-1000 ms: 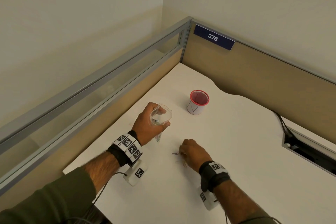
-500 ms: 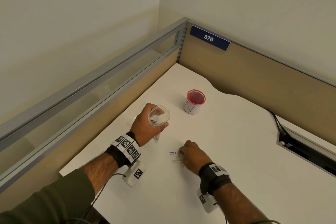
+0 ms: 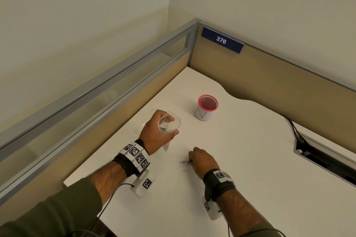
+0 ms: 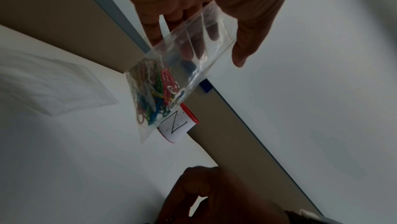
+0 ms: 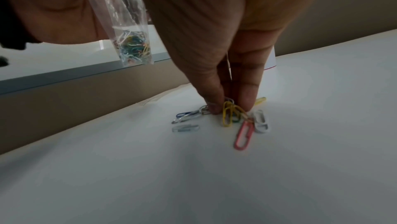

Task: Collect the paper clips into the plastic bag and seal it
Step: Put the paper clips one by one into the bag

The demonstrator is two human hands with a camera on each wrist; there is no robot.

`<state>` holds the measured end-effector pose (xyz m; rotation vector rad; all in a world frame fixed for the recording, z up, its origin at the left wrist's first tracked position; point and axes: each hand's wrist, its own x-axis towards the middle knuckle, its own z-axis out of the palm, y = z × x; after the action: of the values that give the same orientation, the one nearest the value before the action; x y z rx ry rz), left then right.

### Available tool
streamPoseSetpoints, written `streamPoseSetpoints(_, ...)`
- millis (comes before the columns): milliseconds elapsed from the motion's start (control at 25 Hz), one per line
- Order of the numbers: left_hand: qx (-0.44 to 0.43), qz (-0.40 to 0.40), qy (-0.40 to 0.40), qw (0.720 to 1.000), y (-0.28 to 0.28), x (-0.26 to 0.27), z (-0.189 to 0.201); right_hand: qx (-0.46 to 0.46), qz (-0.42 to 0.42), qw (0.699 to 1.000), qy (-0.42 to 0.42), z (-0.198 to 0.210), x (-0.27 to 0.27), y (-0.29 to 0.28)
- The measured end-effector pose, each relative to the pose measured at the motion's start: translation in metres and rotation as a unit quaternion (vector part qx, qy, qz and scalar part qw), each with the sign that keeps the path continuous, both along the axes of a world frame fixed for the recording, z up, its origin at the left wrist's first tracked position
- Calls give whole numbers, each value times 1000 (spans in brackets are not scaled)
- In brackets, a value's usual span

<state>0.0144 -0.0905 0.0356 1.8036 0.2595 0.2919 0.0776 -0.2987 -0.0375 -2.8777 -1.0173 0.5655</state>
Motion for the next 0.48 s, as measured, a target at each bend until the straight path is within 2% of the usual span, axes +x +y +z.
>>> streamPoseSetpoints(160, 4, 5, 6, 1000, 0, 1, -2, 37, -95, 994, 41, 3, 14, -4)
streamPoseSetpoints(320, -10, 3, 13, 1000, -2, 4, -3, 124, -188, 971, 78, 17, 21, -20)
streamPoseSetpoints(400, -4, 0, 14, 1000, -4, 5, -3, 205, -233, 946, 96, 39, 20, -24)
streamPoseSetpoints(480, 3, -4, 16, 1000, -7, 5, -3, 312, -268, 906, 97, 71, 18, -20)
